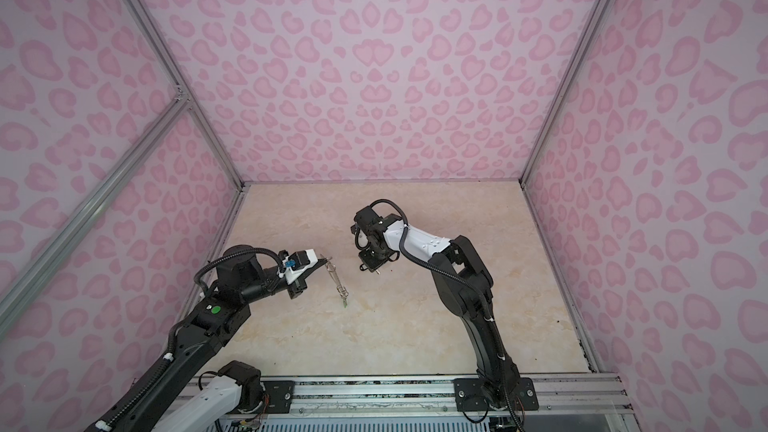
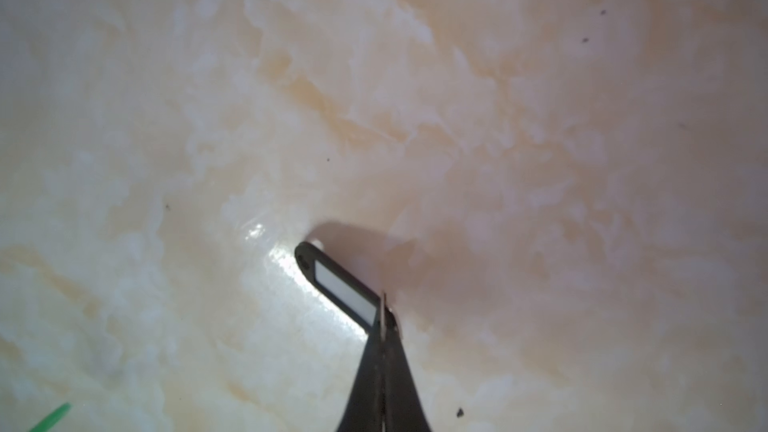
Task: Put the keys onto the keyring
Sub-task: 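Lower the open right gripper onto the black-tagged key's ring, then close the right gripper on the black-tagged key's small ring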
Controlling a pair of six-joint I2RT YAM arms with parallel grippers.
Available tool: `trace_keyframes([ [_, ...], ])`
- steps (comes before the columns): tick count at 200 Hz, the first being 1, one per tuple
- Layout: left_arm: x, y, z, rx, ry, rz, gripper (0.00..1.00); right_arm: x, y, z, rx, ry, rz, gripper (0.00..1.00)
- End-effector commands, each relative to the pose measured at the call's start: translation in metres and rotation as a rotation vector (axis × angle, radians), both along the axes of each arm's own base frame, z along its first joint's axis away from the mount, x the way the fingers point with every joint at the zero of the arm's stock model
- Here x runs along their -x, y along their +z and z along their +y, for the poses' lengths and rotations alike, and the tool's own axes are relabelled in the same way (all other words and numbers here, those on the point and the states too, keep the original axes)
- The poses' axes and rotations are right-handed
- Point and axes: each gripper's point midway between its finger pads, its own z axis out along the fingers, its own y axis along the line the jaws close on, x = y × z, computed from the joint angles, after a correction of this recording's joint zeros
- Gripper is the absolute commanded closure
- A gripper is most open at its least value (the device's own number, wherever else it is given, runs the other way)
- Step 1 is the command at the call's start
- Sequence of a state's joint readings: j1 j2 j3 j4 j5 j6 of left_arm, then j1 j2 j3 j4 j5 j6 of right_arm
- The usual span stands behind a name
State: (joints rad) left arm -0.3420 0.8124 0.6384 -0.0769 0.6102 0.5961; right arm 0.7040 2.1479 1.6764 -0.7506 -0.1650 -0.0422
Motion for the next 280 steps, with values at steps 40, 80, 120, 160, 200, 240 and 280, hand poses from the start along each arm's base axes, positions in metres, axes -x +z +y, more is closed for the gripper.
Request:
trace_keyframes([
  [40,0.002,0.009,-0.003,0.02,-0.028,-0.027,0.97,0.016,-0.006,-0.007,0.008,0.163,-0.003,1.0],
  [80,0.003,0.01,-0.004,0.025,-0.033,-0.026,0.97,0.016,-0.018,-0.014,0.051,0.158,-0.002,1.0],
  [120,0.004,0.01,-0.004,0.025,-0.032,-0.024,0.97,0.011,-0.013,-0.011,0.029,0.138,-0.036,0.96],
  [160,0.005,0.008,-0.004,0.026,-0.034,-0.022,0.97,0.008,-0.002,-0.012,-0.001,0.142,-0.086,0.84],
  [200,0.004,0.008,-0.004,0.025,-0.033,-0.018,0.97,0.008,0.001,-0.009,-0.011,0.142,-0.084,0.82],
  [240,0.005,0.007,-0.003,0.025,-0.031,-0.02,0.97,0.011,-0.004,-0.003,-0.015,0.135,-0.058,0.81],
  [280,0.005,0.007,-0.003,0.025,-0.03,-0.018,0.97,0.004,-0.007,-0.003,0.003,0.085,-0.066,0.82],
])
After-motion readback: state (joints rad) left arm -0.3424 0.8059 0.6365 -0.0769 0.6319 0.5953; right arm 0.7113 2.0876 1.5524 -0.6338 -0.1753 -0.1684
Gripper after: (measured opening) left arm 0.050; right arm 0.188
